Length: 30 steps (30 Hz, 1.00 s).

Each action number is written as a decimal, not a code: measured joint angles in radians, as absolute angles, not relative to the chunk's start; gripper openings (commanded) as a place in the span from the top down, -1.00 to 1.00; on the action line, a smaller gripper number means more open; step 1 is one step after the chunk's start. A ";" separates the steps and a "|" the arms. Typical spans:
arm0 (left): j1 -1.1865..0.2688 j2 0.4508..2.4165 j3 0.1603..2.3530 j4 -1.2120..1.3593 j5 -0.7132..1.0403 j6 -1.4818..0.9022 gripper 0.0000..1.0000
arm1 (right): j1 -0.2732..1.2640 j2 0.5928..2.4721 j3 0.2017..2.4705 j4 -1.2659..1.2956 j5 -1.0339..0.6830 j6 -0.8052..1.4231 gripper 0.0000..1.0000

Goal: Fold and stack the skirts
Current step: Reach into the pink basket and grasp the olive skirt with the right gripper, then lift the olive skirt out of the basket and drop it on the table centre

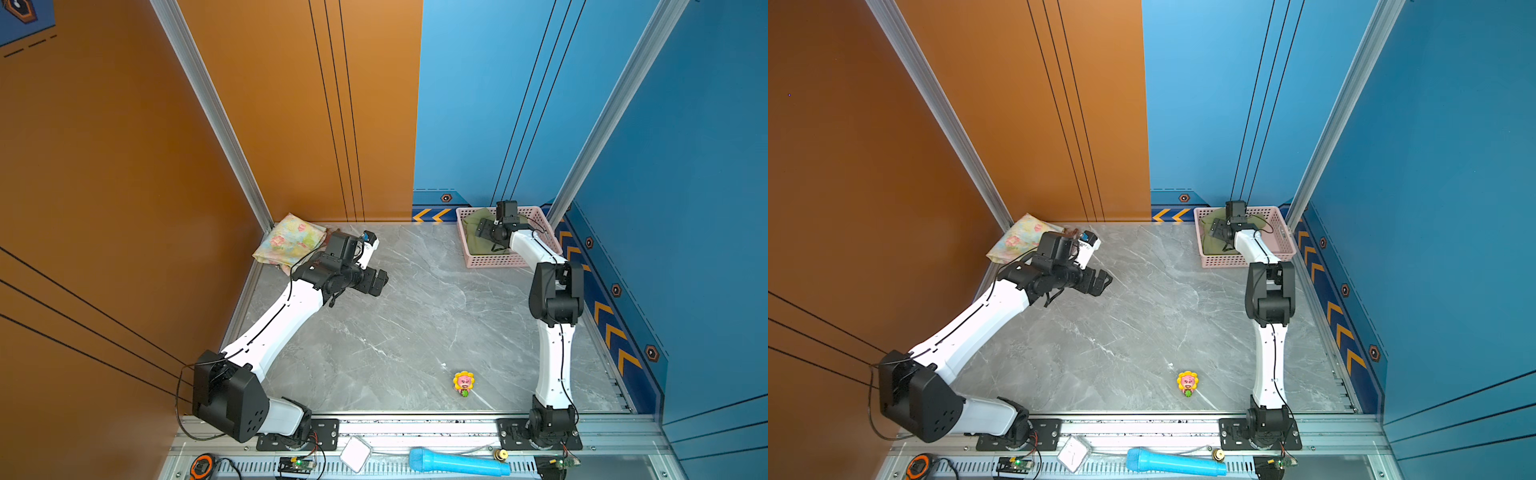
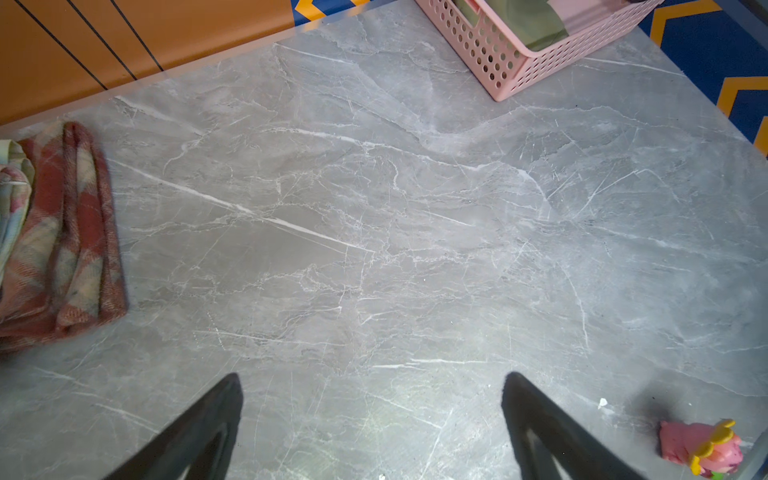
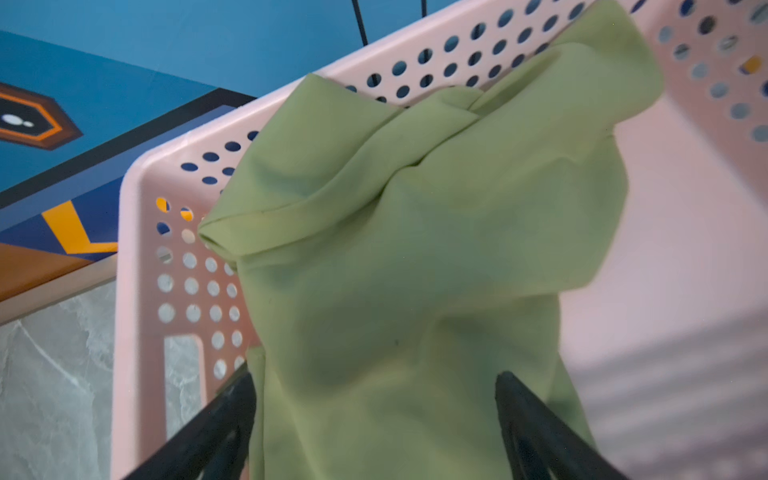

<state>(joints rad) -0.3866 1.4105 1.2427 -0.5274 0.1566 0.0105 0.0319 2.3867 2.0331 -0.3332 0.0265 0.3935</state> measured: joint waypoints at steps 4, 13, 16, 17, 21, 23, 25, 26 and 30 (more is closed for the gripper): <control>-0.356 1.419 1.243 -0.501 0.175 0.003 -0.96 | 0.033 2.519 2.191 -0.360 0.022 0.441 -0.59; -0.304 1.419 1.243 -0.459 0.217 -0.035 -0.96 | 0.035 2.604 2.329 -0.382 0.001 0.503 1.00; -0.291 1.419 1.243 -0.459 0.236 -0.054 -0.98 | 0.033 2.580 2.331 -0.382 0.001 0.503 1.00; -0.285 1.419 1.243 -0.458 0.241 -0.060 -0.98 | 0.032 2.561 2.324 -0.382 0.001 0.503 1.00; -0.253 1.415 1.237 -0.435 0.258 -0.091 -0.99 | 0.031 2.405 2.228 -0.368 0.001 0.503 1.00; -0.238 1.412 1.234 -0.426 0.267 -0.106 -0.99 | 0.032 2.307 2.170 -0.345 0.002 0.502 1.00; -0.222 1.407 1.231 -0.416 0.276 -0.121 -0.99 | 0.033 2.204 2.122 -0.320 0.005 0.496 1.00; -0.212 1.403 1.229 -0.413 0.282 -0.126 -0.99 | 0.035 2.154 2.104 -0.308 0.005 0.493 1.00; -0.163 1.386 1.225 -0.404 0.301 -0.157 -1.00 | 0.055 1.974 2.047 -0.259 0.014 0.467 1.00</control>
<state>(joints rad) -0.1631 1.3861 1.2247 -0.4038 0.3012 -0.1570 0.0551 1.9743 2.0468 -0.2592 0.0143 0.4671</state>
